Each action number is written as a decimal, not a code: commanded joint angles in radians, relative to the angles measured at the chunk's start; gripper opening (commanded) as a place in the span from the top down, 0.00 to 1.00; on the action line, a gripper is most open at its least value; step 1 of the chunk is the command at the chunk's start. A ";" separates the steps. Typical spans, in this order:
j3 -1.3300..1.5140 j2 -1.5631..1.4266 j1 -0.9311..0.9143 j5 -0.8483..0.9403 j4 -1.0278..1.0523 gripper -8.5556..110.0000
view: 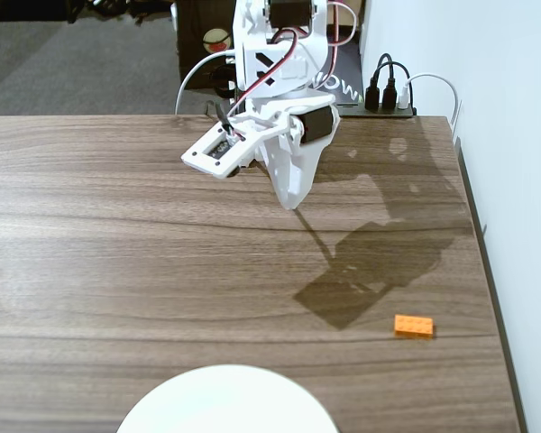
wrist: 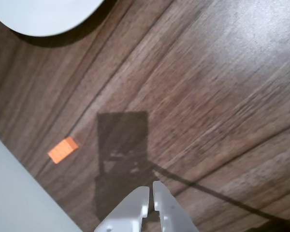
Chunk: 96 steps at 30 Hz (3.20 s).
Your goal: Grasp a lego block and put it on the plate.
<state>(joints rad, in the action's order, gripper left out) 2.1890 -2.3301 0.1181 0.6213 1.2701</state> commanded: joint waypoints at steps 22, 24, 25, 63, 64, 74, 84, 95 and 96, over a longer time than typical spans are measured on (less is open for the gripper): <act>-0.272 0.302 0.103 0.577 -0.161 0.92; -0.272 0.327 0.100 0.649 -0.172 0.92; -0.272 0.333 0.106 0.680 -0.176 0.92; -0.681 0.723 0.222 1.209 0.074 0.92; -0.703 0.735 0.227 1.186 0.072 0.92; -0.764 0.784 0.195 1.060 -0.021 0.92; -0.874 0.876 0.186 1.138 -0.020 0.92; -0.971 0.968 0.215 1.417 0.120 0.92; -0.982 0.979 0.218 1.445 0.144 0.92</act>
<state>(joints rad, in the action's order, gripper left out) 1.2640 -1.3514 0.3206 2.0172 1.3837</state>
